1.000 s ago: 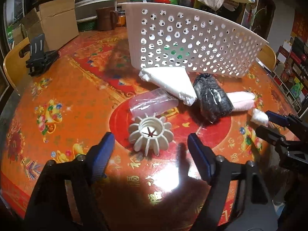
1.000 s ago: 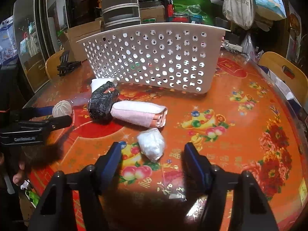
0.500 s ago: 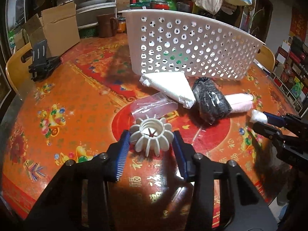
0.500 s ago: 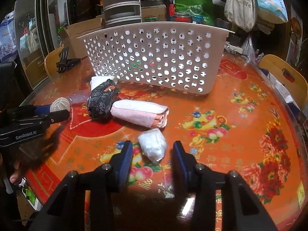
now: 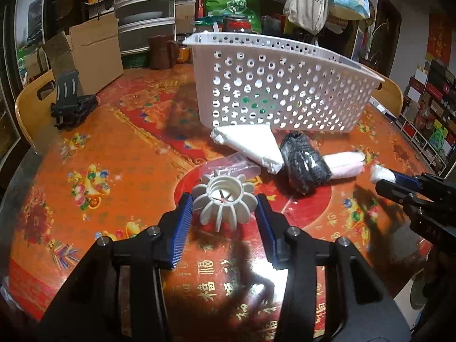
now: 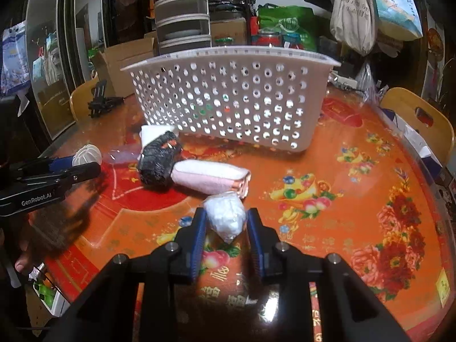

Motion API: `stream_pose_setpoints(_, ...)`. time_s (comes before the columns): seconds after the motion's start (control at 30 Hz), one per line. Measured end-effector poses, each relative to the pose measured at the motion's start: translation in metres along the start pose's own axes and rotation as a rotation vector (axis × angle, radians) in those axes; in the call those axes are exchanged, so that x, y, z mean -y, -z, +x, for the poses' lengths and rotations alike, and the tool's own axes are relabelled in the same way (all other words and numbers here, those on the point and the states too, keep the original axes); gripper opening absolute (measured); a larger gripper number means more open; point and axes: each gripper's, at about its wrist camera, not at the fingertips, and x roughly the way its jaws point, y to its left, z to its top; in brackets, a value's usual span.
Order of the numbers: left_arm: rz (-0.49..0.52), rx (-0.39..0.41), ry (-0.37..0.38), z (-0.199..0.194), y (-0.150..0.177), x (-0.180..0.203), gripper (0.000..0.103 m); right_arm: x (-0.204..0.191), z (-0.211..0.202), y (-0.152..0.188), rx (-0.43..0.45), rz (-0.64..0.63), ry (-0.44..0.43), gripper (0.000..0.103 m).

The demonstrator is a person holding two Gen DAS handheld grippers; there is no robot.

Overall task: Organize soft objects
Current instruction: 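Close left tool on the ridged piece while right tool grasps the white bag bundle, then carry the ridged piece with left tool while right tool carries the bundle into the basket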

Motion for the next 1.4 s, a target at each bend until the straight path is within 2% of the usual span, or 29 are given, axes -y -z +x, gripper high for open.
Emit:
stream_pose_setpoints(0.23, 0.004, 0.027, 0.002, -0.015, -0.013, 0.003, 0.042, 0.000, -0.021, -0.014, 0.050, -0.016, 0.014, 0.028)
stream_pose_setpoints(0.43, 0.010, 0.058, 0.016, -0.030, -0.038, 0.007, 0.042, 0.001, -0.040, -0.040, 0.096, -0.044, 0.042, 0.028)
stream_pose_setpoints(0.63, 0.020, 0.111, 0.036, -0.048, -0.078, 0.012, 0.042, 0.010, -0.056, -0.077, 0.143, -0.042, 0.050, 0.028)
stream_pose_setpoints(0.87, 0.033, 0.152, 0.082, -0.059, -0.144, 0.020, 0.042, 0.019, -0.063, -0.121, 0.173, -0.038, 0.052, 0.028)
stream_pose_setpoints(1.03, 0.034, 0.123, 0.093, -0.041, -0.191, 0.029, 0.042, 0.024, -0.053, -0.158, 0.156, -0.036, 0.032, 0.028)
stream_pose_setpoints(1.17, 0.020, 0.083, 0.083, -0.015, -0.223, 0.031, 0.042, 0.029, -0.032, -0.180, 0.110, -0.030, 0.016, 0.028)
stream_pose_setpoints(1.4, 0.022, -0.025, 0.050, 0.047, -0.249, 0.040, 0.042, 0.043, 0.022, -0.203, 0.007, -0.033, 0.038, 0.028)
